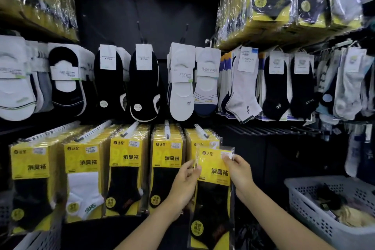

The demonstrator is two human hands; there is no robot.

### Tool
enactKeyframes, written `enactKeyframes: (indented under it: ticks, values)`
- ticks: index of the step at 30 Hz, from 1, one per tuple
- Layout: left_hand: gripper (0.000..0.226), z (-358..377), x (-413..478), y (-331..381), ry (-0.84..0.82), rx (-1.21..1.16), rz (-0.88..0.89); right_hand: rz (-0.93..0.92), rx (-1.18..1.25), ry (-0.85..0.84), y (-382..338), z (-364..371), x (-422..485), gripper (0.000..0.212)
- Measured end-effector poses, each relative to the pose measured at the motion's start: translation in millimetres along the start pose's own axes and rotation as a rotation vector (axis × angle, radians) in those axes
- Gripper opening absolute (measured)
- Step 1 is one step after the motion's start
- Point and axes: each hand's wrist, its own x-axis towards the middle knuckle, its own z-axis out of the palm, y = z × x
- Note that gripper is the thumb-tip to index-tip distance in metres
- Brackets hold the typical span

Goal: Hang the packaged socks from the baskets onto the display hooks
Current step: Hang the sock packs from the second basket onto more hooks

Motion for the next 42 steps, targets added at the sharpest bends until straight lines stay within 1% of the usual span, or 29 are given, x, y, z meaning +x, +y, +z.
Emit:
enactKeyframes:
  ticks: [2,4,9,13,18,23,24,26,29,31,32,35,36,38,39,40,42]
  values:
    - [0.051,5,7,1,-0.028,0.015,-0.021,-0.024,-0.011,0.046,-1,-2,11,0.014]
    - [0.054,10,13,2,-0.011,0.015,-0.019,-0.049,-0.021,0.054,-5,1,20,0.014]
    - [0.057,14,26,-1,0.083,-0.008,0.017,-0.132,-0.089,-0.002,-7,21,36,0.012]
    - [0.063,11,33,-10,0.115,-0.011,0.031,-0.16,-0.12,-0.02,3,31,46,0.009]
    - [0.063,6,34,-32,0.137,0.118,0.067,-0.156,-0.176,0.134,24,31,45,0.029]
    - [0.059,-9,7,-79,0.084,0.227,0.03,-0.083,-0.172,0.2,67,8,17,0.034]
    - [0.058,-14,-5,-92,0.061,0.263,0.025,-0.057,-0.173,0.186,81,1,8,0.033]
    - [0.056,-26,-31,-121,0.02,0.344,-0.008,0.027,-0.204,0.097,112,-13,-15,0.028]
    - [0.052,-44,-84,-171,0.033,0.317,-0.184,0.272,-0.319,-0.082,172,-28,-63,0.028]
    - [0.046,-54,-123,-210,0.094,0.25,-0.319,0.404,-0.386,-0.166,214,-40,-98,0.032]
    - [0.043,-56,-144,-231,0.136,0.234,-0.381,0.465,-0.428,-0.208,234,-46,-114,0.031]
    - [0.032,-58,-206,-295,0.298,0.222,-0.518,0.673,-0.591,-0.4,294,-63,-163,0.015]
    - [0.028,-59,-226,-315,0.341,0.219,-0.58,0.742,-0.636,-0.436,315,-68,-179,0.016]
    - [0.02,-62,-257,-352,0.406,0.174,-0.726,0.893,-0.687,-0.425,352,-75,-212,0.026]
    - [0.016,-63,-270,-368,0.396,0.182,-0.793,0.952,-0.697,-0.402,367,-77,-226,0.03]
    - [0.014,-66,-281,-382,0.362,0.213,-0.848,0.99,-0.697,-0.385,380,-78,-237,0.034]
    - [0.02,-70,-293,-406,0.333,0.258,-0.918,0.988,-0.706,-0.38,402,-76,-249,0.042]
